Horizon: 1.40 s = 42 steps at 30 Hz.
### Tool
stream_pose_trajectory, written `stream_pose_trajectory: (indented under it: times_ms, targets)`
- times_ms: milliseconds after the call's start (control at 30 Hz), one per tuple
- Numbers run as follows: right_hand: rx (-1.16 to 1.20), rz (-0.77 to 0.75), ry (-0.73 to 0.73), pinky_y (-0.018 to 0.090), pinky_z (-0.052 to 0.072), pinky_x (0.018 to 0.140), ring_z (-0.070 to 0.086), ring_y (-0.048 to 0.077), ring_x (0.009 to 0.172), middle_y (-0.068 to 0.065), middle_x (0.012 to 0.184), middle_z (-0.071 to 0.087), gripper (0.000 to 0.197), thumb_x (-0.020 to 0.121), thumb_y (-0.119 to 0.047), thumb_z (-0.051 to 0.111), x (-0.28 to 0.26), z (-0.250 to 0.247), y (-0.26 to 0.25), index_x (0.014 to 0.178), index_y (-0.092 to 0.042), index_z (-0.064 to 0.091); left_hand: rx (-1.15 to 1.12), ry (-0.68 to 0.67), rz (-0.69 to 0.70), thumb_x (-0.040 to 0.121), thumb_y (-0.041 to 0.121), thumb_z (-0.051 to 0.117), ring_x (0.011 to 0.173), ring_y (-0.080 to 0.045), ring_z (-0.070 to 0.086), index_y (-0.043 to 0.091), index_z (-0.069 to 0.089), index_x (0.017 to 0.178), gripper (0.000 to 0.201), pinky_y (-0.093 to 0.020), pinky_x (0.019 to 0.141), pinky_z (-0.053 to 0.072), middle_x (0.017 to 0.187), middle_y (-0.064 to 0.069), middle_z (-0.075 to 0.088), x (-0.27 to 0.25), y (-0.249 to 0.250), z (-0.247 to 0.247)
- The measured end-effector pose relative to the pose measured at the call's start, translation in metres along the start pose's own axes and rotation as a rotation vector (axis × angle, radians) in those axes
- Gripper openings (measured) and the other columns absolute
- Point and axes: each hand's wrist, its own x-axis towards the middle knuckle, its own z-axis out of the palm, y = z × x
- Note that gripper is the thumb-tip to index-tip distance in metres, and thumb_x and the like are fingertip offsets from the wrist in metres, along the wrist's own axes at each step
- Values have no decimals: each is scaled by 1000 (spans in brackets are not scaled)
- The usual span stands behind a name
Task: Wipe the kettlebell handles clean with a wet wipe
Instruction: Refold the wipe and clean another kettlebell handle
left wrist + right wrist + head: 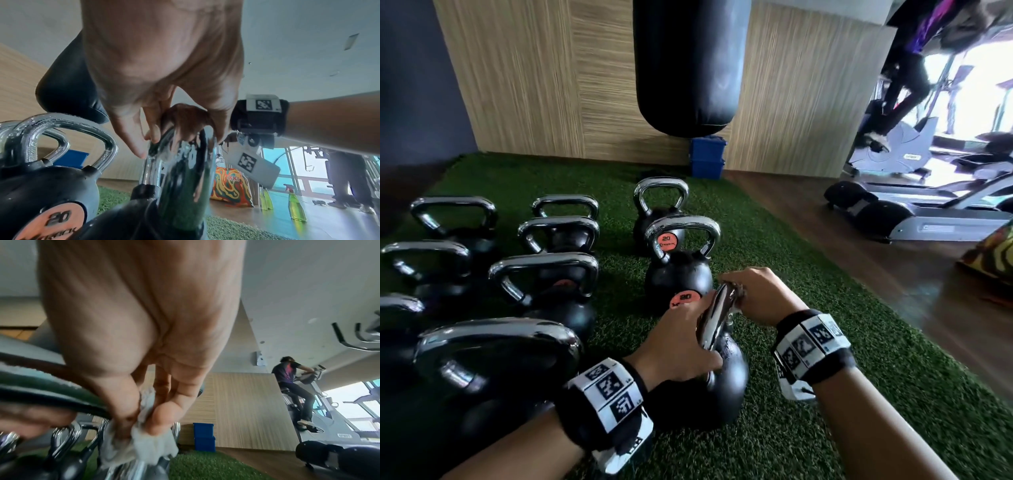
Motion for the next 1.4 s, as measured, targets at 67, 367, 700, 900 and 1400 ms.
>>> stream_pose_trajectory:
  times_ms: [67,367,700,900,1400]
  targets:
    - [11,20,9,25,51,73,66,16,83,-3,86,71,15,86,-11,62,-4,0,1,91,-22,71,57,-77,-37,61,19,77,88,2,68,36,51,144,88,-18,79,58,111,13,72,7,0,-11]
    - [68,156,12,28,58,62,67,14,70,-3,81,69,21,80,-7,63,-42,-1,9,94,-19,74,458,-460,-61,73,7,82,110,-8,64,47,37,153,100,-18,90,50,138,11,63,50,4,-58]
    - [99,31,-8,25,54,74,63,6,82,-7,90,68,27,81,-12,65,-45,-6,20,106,-21,73,426,-320,72,72,12,81,98,11,49,41,49,145,85,8,79,32,95,30,48,41,-2,-56]
    - [384,-58,-133,16,49,61,68,-8,76,-35,83,69,26,87,-23,76,5,-61,56,106,-41,76,213,-595,-210,62,74,83,93,22,59,62,52,134,80,-8,88,44,112,44,61,64,8,-92]
    - [598,-112,-93,31,54,64,68,26,77,0,79,70,20,77,-21,78,193,-71,98,82,-40,80,402,-327,-808,88,41,79,73,-5,71,32,73,115,30,-22,70,52,95,4,79,166,-50,-193]
